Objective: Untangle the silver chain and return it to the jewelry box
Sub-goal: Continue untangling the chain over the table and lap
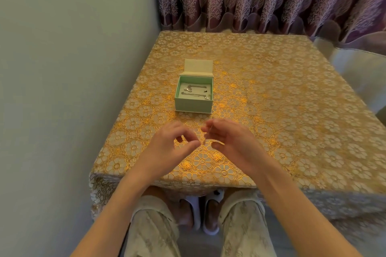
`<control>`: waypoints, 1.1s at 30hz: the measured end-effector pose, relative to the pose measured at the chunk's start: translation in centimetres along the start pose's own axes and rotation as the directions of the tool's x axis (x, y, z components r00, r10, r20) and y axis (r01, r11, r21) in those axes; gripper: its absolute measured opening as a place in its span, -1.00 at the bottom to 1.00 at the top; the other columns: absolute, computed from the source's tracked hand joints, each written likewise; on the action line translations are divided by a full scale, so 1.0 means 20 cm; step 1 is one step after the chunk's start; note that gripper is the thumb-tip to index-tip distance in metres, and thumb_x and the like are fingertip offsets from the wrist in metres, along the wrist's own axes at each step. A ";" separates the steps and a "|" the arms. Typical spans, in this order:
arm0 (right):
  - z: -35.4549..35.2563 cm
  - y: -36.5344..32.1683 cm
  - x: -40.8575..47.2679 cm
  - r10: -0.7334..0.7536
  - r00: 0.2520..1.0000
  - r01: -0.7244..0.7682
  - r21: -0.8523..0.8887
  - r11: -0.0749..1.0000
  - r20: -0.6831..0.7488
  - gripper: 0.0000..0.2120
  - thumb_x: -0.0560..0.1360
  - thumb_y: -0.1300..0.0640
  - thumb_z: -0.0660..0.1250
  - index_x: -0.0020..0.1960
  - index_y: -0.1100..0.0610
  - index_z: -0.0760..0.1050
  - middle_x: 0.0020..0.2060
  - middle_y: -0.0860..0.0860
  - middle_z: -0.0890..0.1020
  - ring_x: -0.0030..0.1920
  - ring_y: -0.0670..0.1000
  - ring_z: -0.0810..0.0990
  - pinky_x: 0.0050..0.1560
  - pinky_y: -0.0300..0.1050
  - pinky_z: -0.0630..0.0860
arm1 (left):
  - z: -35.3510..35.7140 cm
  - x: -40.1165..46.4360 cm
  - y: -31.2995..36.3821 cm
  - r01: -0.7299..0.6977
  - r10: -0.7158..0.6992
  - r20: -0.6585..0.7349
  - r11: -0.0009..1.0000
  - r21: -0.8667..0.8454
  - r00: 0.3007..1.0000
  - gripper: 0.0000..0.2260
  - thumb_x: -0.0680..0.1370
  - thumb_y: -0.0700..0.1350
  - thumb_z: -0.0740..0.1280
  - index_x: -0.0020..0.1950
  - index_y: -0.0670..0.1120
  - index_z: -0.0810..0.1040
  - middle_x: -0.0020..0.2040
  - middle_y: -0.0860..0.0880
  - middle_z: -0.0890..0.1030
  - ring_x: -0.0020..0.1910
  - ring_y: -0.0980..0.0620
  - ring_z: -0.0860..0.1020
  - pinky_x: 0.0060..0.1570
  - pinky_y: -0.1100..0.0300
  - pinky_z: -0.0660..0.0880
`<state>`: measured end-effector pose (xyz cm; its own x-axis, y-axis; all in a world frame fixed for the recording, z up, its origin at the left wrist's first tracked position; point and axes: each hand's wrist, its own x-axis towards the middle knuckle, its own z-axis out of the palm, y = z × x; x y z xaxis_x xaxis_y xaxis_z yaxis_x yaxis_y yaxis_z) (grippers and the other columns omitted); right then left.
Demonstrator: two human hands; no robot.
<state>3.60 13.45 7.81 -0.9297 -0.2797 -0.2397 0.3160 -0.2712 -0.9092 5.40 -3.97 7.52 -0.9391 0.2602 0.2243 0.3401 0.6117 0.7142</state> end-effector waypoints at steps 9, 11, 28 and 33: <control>0.04 -0.12 -0.09 -0.217 0.972 0.233 -0.542 0.808 0.094 -0.80 0.54 0.23 0.21 -0.18 0.08 0.56 -0.51 -0.09 0.35 -0.44 -0.07 0.25 -0.41 -0.21 0.18 | 0.01 0.04 0.05 0.124 -0.099 0.090 0.933 -0.337 0.991 -0.71 0.55 -0.15 0.28 0.25 0.06 0.40 0.17 0.21 0.52 0.17 0.25 0.47 0.09 0.13 0.49; 0.04 -0.14 -0.11 -0.236 0.961 0.276 -0.579 0.767 0.146 -0.81 0.55 0.20 0.22 -0.17 0.09 0.57 -0.50 -0.07 0.36 -0.46 -0.09 0.25 -0.43 -0.25 0.18 | 0.01 0.03 0.09 0.169 -0.113 0.151 0.884 -0.436 0.982 -0.70 0.55 -0.19 0.28 0.25 0.06 0.40 0.13 0.15 0.58 0.16 0.22 0.51 0.14 0.11 0.49; 0.06 -0.02 -0.31 -0.266 0.959 0.279 -0.460 0.843 0.094 -0.88 0.47 0.24 0.36 -0.24 0.12 0.54 -0.46 0.01 0.40 -0.41 -0.08 0.33 -0.40 -0.27 0.26 | -0.07 -0.21 0.18 0.043 -0.063 -0.049 0.943 -0.330 0.997 -0.82 0.41 0.09 0.33 -0.15 0.00 0.57 -0.27 -0.04 0.57 -0.29 -0.03 0.51 -0.26 0.12 0.46; 0.12 0.05 -0.39 -0.259 0.958 0.288 -0.357 0.889 0.126 -0.92 0.42 0.17 0.35 -0.25 0.12 0.55 -0.43 -0.04 0.48 -0.42 -0.15 0.37 -0.40 -0.38 0.30 | -0.03 -0.31 0.21 0.053 -0.096 -0.101 0.929 -0.367 0.990 -0.87 0.42 0.06 0.32 -0.14 0.03 0.54 -0.20 0.06 0.57 -0.30 0.05 0.50 -0.32 0.17 0.44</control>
<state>11.58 13.06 9.50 -0.9483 -0.3136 0.0491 -0.0540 0.0071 -0.9985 12.70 -3.46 9.60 -0.9676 0.1236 0.2200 0.2481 0.3076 0.9186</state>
